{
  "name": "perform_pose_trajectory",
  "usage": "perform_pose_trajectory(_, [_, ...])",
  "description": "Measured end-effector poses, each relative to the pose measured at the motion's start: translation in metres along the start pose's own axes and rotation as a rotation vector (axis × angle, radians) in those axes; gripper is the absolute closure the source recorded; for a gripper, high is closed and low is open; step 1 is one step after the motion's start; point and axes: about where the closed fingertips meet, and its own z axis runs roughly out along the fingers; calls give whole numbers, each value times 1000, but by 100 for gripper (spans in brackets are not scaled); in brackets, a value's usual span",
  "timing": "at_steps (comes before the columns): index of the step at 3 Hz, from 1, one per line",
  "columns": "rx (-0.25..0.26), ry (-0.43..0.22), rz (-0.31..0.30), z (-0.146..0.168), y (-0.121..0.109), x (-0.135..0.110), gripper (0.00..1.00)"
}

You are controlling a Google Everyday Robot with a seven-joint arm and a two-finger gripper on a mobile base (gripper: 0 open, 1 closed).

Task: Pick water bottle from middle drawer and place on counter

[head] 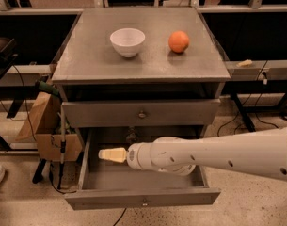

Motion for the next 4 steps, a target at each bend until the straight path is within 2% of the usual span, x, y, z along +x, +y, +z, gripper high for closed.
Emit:
perform_pose_trajectory(1, [-20,-16,-46,36,-1,4,0])
perform_pose_trajectory(2, [8,-61,-83,70,-9,12,0])
perform_pose_trajectory(3, [103,-106,-142,92,-26,17,0])
perform_pose_trajectory(4, [214,-186,-169,105,-45,5,0])
